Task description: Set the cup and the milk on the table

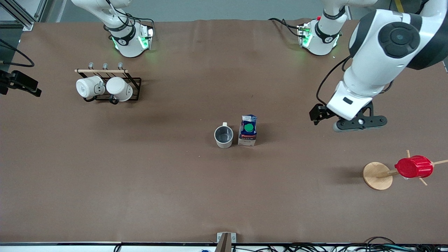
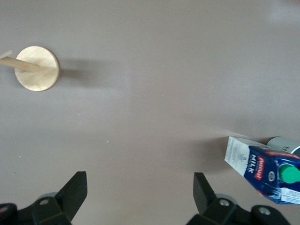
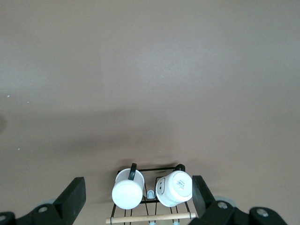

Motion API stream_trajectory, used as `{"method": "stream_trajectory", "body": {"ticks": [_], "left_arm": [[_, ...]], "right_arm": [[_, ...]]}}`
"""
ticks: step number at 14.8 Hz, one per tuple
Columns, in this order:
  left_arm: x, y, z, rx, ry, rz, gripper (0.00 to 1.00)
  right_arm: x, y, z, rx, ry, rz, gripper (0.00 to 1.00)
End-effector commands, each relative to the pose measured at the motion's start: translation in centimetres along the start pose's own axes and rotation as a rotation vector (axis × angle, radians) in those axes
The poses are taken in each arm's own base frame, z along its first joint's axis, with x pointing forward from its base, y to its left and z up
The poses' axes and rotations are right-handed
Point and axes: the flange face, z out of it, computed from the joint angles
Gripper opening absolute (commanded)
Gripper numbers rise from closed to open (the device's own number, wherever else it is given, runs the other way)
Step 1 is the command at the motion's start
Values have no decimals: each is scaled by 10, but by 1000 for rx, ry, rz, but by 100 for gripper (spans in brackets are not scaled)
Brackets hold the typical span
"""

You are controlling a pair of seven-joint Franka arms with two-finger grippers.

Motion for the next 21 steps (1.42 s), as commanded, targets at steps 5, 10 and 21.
{"method": "stream_trajectory", "body": {"ticks": [5, 10, 21], "left_arm": [[-15, -56, -19, -45, -20, 29, 100], [-8, -88, -53, -83, 28, 25, 100], [-22, -90, -80, -82, -89, 70, 98]], "right_arm": [[-11, 0, -3, 48, 6, -14, 100], [-11, 2, -3, 48, 4, -11, 100], [-11, 2, -3, 48, 3, -10, 100]]}}
